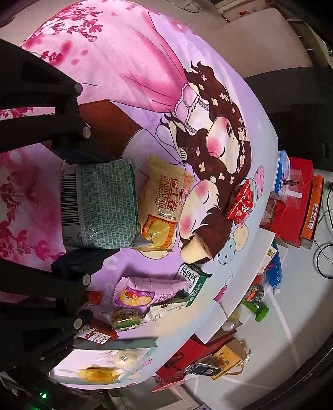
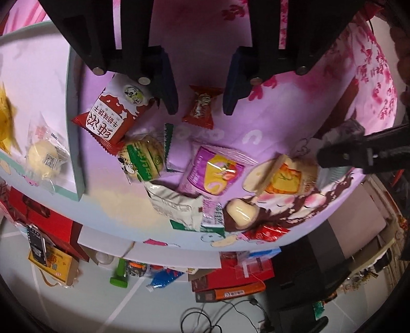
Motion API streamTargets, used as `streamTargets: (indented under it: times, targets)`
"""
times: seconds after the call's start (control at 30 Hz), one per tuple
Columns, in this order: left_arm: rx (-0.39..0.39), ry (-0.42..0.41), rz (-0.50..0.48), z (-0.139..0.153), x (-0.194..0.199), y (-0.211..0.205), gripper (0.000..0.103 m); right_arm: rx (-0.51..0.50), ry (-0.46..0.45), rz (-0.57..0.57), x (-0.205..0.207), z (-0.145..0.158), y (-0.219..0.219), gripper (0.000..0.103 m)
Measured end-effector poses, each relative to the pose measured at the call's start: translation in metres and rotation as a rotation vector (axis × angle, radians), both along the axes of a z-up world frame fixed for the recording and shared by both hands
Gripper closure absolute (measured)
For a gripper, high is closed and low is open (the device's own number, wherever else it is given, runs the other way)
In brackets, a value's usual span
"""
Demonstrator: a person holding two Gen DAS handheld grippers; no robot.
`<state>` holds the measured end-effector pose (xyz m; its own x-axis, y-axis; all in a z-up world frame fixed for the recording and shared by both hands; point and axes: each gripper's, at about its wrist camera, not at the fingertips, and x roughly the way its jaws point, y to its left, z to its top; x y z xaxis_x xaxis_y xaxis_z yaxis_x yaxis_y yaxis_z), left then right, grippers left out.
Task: Organize snacks
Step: 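Lift the green pack with the left tool while the right grasps the small red candy, then place the green pack and red candy on the tray, opening both tools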
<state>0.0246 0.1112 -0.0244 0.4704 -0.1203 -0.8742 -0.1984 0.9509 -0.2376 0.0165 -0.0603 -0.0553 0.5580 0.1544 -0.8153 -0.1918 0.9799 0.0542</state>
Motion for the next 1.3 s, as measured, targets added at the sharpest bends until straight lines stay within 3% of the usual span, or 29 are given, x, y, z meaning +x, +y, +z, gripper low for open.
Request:
streamTargets:
  times: [0.37, 0.83, 1.3]
  targets:
    - [0.000, 0.006, -0.026, 0.000, 0.002, -0.004, 0.044, -0.022, 0.020, 0.033, 0.003, -0.008, 0.009, 0.085]
    - [0.031, -0.042, -0.053, 0.016, 0.006, -0.020, 0.044, 0.032, -0.062, 0.030, -0.011, 0.038, -0.006, 0.085]
    - [0.088, -0.083, -0.271, 0.042, 0.048, -0.129, 0.044, 0.036, -0.089, -0.169, 0.001, 0.068, -0.094, 0.085]
